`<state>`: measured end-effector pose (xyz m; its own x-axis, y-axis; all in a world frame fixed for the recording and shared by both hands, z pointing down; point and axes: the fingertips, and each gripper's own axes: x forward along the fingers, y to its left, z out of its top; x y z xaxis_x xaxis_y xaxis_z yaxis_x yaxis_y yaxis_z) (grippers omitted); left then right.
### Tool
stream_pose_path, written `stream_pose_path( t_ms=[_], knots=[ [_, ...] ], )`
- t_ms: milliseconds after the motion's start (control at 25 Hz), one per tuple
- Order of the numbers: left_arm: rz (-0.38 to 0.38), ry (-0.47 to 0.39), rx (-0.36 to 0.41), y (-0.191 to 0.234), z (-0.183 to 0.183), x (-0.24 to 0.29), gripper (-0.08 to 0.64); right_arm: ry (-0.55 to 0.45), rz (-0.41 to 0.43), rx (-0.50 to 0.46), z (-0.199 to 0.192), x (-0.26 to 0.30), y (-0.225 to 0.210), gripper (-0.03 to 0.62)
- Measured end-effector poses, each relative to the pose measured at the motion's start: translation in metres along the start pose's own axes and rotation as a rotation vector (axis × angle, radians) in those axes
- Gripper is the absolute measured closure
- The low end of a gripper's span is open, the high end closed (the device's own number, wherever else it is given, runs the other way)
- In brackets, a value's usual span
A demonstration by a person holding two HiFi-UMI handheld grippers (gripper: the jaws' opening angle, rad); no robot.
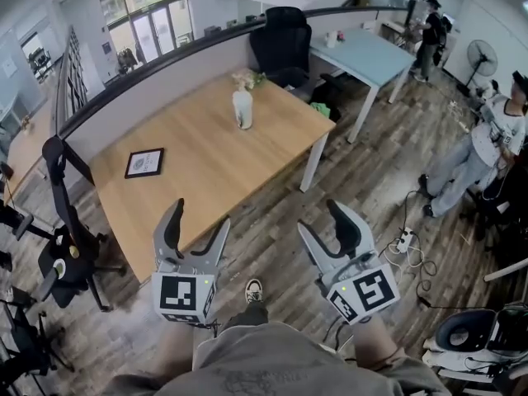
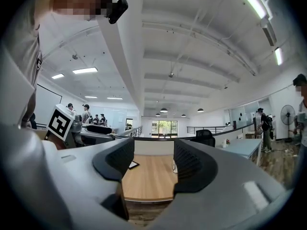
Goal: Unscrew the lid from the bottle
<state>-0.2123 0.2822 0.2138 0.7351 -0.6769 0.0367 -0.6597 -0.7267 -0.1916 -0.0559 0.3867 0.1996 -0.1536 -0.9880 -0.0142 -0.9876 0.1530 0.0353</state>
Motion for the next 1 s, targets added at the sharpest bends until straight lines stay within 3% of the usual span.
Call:
stream_pose_path(
  t_ms=[440,1000],
  knots=[
    [-0.07,0.015,-0.003,0.079,-0.024,0.097,0.202,0.042,-0.04,0.015,-0.008,0.121,-0.026,0.35],
    [-0.076,0.032,-0.03,0.118,-0.045,0.157,0.202,0.083,0.005,0.046,-0.028,0.209,-0.047,0.35]
  ],
)
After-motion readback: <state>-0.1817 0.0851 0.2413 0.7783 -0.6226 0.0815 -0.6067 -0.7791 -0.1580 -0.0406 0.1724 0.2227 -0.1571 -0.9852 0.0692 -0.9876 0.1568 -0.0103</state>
